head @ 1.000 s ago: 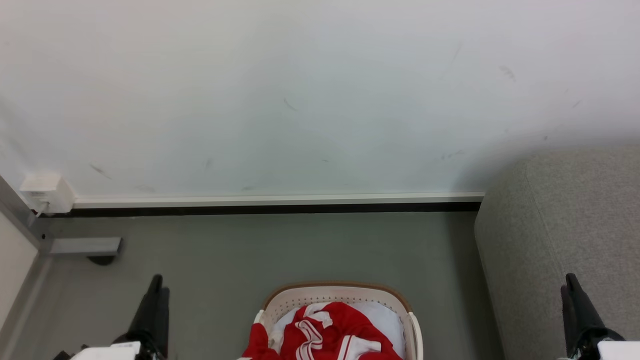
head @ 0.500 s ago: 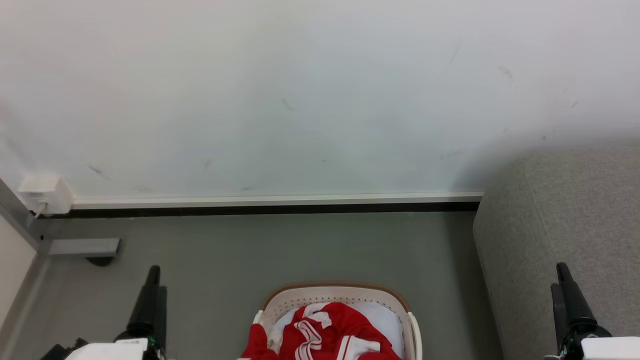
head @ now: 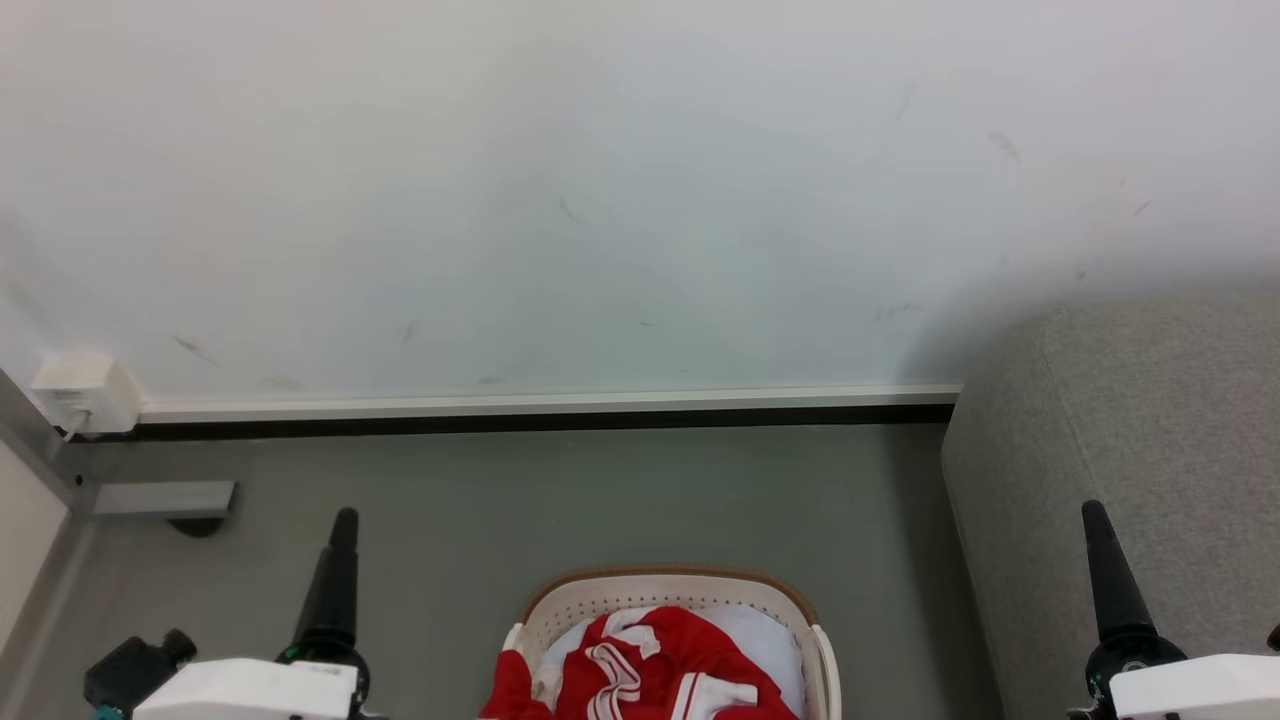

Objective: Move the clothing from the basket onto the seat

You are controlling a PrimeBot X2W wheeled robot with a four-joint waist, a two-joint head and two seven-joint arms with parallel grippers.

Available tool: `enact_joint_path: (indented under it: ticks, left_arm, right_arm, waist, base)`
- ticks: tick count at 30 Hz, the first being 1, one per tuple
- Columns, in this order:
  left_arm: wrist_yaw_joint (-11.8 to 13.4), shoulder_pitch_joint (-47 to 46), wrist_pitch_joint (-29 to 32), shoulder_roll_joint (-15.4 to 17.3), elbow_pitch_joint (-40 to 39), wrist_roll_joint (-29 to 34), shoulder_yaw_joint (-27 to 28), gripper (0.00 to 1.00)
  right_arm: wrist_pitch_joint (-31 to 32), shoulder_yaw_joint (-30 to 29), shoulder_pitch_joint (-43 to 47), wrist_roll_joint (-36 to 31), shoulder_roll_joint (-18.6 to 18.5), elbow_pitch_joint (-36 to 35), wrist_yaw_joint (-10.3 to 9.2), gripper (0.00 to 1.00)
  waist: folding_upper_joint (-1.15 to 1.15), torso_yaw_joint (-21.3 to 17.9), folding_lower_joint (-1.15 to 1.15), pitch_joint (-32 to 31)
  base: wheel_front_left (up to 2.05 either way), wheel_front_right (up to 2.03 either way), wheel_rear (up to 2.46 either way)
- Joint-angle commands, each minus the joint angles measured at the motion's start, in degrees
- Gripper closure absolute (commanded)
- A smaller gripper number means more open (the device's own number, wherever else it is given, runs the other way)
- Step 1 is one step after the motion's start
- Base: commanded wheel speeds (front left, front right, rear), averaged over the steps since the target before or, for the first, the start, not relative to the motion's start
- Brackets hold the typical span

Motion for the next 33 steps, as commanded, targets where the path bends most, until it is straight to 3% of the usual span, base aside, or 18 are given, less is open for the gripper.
enact_joint_path:
  ticks: [1,12,21,33]
  left_arm:
    - [0.4,-0.5,-0.6,0.4,-1.3,3.1,-0.5,0.00]
    - [4.3,-0.5,-2.9,1.2,-1.6,18.2,-4.4,0.00]
    - [7.4,-0.5,-4.6,2.3,-1.2,25.3,-6.9,0.00]
    - [9.6,-0.3,-6.7,3.1,-1.4,32.8,-9.6,0.00]
  right_arm:
    - [-0.6,0.4,-0.7,-2.5,-0.8,-1.2,-0.02,0.00]
    - [-3.0,3.4,-0.4,-16.0,-1.9,-2.8,-0.03,0.00]
    - [-4.6,4.8,0.1,-23.4,-2.3,-2.7,-0.04,0.00]
    - [-6.7,6.5,0.2,-30.9,-2.6,-2.0,-0.05,0.00]
  waist:
    - [0.00,0.0,0.00,0.0]
    - [0.00,0.1,0.00,-0.4]
    - [0.00,-0.2,0.00,-0.7]
    - [0.00,-0.4,0.00,-1.1]
  base:
    - [0.00,0.00,0.00]
    - [0.00,0.00,0.00]
    - [0.00,0.00,0.00]
    - [0.00,0.00,0.00]
